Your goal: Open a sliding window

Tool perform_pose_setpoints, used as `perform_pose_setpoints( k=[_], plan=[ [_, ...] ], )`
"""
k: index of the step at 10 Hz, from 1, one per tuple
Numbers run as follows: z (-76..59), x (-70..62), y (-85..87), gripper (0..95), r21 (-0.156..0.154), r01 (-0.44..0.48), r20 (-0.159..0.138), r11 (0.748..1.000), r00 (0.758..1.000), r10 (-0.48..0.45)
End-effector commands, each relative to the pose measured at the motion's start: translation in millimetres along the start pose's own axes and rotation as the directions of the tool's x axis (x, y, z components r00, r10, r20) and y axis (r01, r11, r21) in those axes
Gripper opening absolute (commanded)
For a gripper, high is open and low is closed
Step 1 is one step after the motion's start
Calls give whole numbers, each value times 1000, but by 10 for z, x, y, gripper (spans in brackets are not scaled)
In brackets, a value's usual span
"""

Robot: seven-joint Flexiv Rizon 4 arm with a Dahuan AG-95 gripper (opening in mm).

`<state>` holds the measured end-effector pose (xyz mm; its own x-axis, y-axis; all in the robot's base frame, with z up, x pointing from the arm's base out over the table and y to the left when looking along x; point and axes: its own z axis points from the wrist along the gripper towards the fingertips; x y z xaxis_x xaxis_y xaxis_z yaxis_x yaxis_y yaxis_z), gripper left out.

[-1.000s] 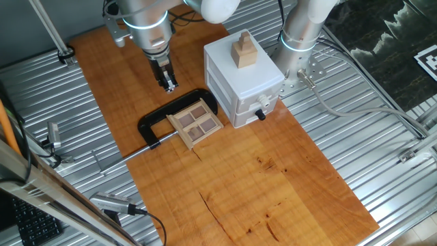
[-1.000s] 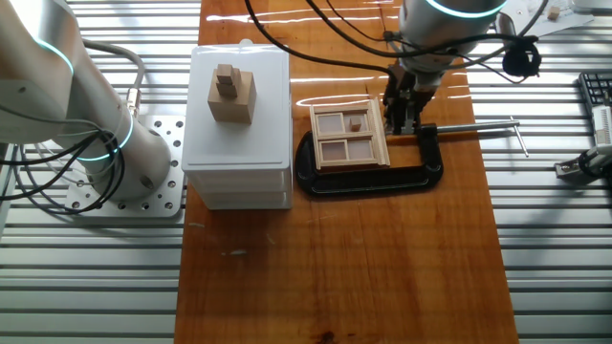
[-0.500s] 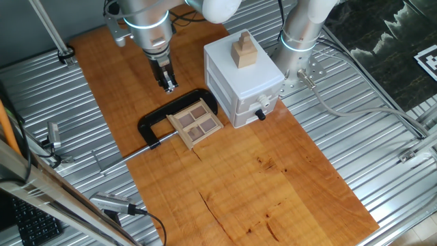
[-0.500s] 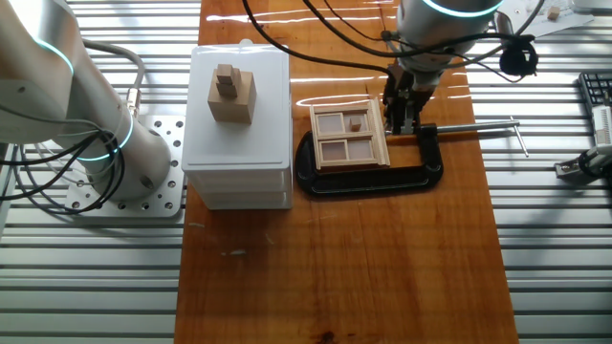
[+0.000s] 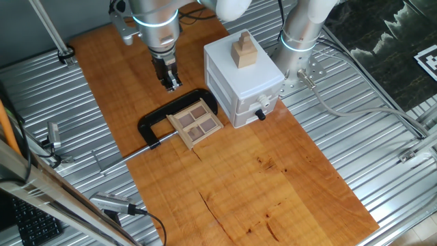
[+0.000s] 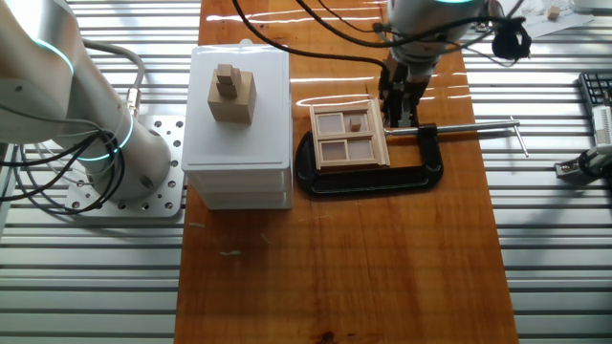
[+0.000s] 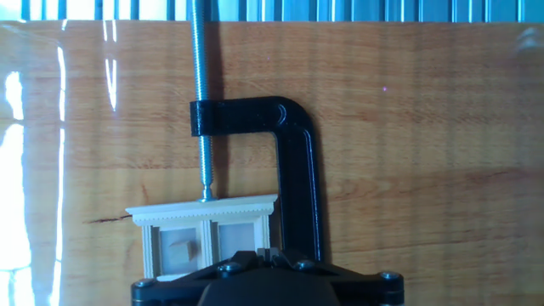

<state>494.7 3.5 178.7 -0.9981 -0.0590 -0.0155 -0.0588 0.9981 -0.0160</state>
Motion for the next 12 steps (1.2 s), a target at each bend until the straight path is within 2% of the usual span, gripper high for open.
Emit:
perform_pose_setpoints(
  k=[1,4,12],
  plan=[
    [-4,-6,7,0,3,9,-12,1000,1000,-9],
    [-10,-4,11,0,5,15,-1,1000,1000,-15],
    [-31,7,24,0,9,12,-12,1000,1000,-12]
  ],
)
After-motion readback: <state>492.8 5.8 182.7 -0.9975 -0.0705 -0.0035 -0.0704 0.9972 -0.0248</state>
